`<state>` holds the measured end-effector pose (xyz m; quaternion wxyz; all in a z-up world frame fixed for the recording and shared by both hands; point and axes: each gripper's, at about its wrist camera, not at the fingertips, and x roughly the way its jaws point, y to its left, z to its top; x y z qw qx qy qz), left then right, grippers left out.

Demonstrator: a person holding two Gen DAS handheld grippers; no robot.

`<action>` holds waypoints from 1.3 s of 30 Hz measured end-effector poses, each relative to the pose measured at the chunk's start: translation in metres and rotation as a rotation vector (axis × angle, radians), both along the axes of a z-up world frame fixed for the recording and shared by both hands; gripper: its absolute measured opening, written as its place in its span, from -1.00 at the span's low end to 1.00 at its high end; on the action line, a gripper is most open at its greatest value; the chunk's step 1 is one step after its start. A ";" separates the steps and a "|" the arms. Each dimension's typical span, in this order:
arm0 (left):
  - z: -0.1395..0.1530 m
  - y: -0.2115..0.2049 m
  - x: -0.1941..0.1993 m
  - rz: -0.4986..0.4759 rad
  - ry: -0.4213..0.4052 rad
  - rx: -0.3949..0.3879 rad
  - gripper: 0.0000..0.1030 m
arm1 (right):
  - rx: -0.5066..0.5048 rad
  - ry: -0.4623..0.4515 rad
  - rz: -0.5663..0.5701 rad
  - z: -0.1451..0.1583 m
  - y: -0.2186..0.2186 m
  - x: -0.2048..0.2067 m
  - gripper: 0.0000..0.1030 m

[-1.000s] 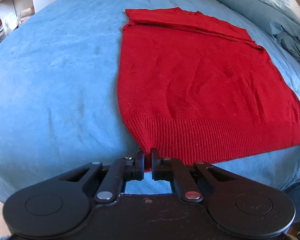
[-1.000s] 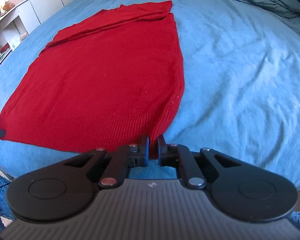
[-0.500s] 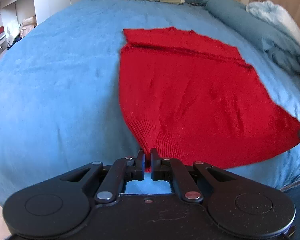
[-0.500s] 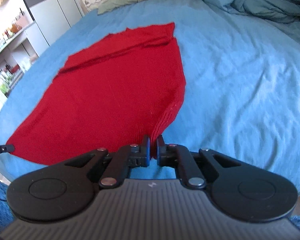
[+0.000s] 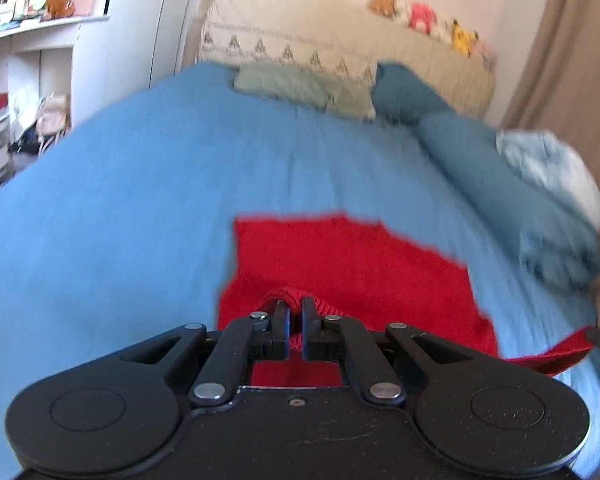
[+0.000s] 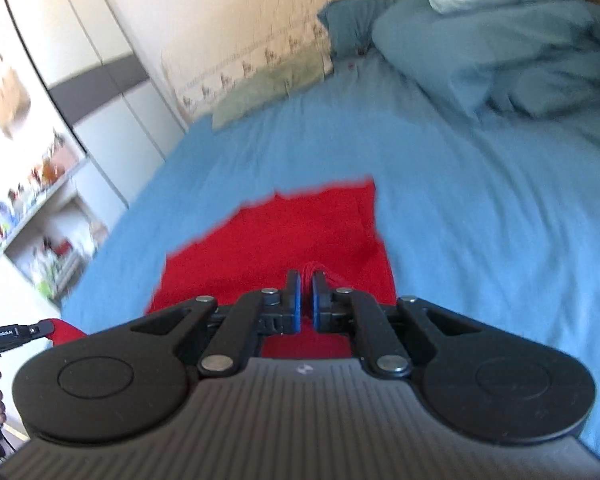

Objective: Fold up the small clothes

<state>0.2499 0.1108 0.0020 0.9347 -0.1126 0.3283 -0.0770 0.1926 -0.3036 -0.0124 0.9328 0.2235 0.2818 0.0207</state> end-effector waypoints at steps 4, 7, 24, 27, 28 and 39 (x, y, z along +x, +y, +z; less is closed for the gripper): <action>0.003 -0.013 0.105 0.047 -0.020 -0.006 -0.90 | -0.038 -0.052 -0.013 0.010 -0.012 0.098 -0.60; -0.022 -0.021 0.181 0.103 0.003 -0.024 -0.90 | -0.047 -0.051 -0.037 -0.008 -0.019 0.178 -0.60; -0.124 -0.027 0.278 0.201 0.021 0.052 0.30 | -0.128 0.025 -0.069 -0.128 -0.022 0.319 0.43; -0.104 -0.035 0.242 0.175 -0.072 0.143 0.83 | -0.221 -0.083 -0.042 -0.111 -0.003 0.285 0.98; -0.100 -0.039 0.228 0.139 -0.088 0.160 0.92 | -0.246 -0.101 -0.010 -0.108 0.005 0.273 0.98; -0.173 -0.053 0.162 -0.008 0.111 0.158 0.96 | -0.289 0.075 0.166 -0.167 0.076 0.211 0.99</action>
